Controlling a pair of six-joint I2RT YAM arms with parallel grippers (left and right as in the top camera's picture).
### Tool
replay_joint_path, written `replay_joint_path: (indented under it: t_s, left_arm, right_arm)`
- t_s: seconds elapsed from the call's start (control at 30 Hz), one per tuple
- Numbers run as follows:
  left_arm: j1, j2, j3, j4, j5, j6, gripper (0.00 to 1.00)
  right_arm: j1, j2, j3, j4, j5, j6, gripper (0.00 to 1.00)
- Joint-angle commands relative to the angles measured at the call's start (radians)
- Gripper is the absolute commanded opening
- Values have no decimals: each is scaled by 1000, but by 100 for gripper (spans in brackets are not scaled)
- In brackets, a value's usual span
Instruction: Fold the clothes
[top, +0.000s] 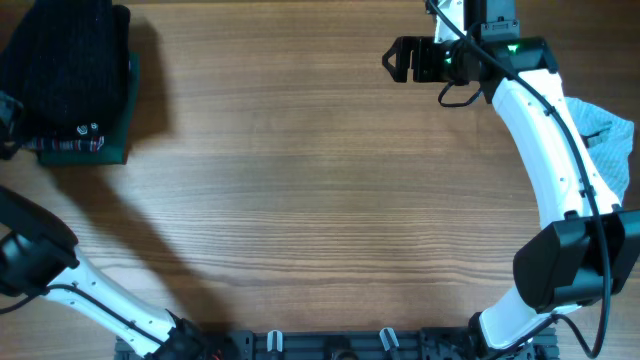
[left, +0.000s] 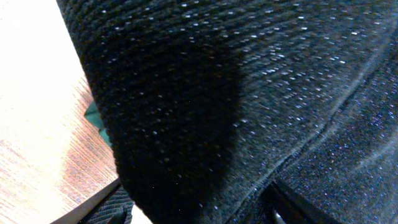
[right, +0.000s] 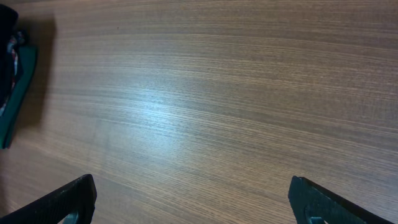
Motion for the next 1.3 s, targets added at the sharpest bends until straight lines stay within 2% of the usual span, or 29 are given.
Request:
replay_joint_path:
  t_s: [0.0, 0.3, 0.37, 0.4, 0.5, 0.53, 0.73, 0.87, 1.03, 1.13, 1.27]
  left_arm:
    - [-30, -125, 14, 0, -23, 74, 65]
    - [-86, -348, 14, -16, -31, 125, 66]
    - [-109, -356, 14, 7, -39, 132, 61]
    - [-119, -355, 14, 19, -39, 135, 55]
    - [-156, -330, 14, 92, -36, 150, 9]
    - [-164, -319, 14, 117, -26, 151, 4]
    - [-188, -243, 14, 251, 82, 129, 4]
    - [-185, -194, 6, 290, 80, 97, 4]
    - [-186, -154, -15, 294, -92, 110, 4]
    - [-188, -151, -38, 294, -123, 160, 4]
    - [-188, -151, -88, 295, -202, 162, 4]
  right_arm:
    - [2, 15, -3, 5, -20, 17, 99]
    - [2, 15, -3, 6, -19, 17, 99]
    - [2, 15, -3, 6, -20, 19, 100]
    - [2, 15, -3, 5, -20, 22, 99]
    - [2, 15, -3, 5, -20, 42, 99]
    - [2, 15, -3, 5, -20, 42, 99]
    - [2, 15, -3, 5, -19, 41, 99]
    - [2, 15, -3, 5, -19, 40, 99]
    - [2, 15, -3, 3, -19, 39, 99]
    - [2, 15, -3, 5, -19, 40, 100]
    - [2, 15, -3, 5, -19, 40, 99]
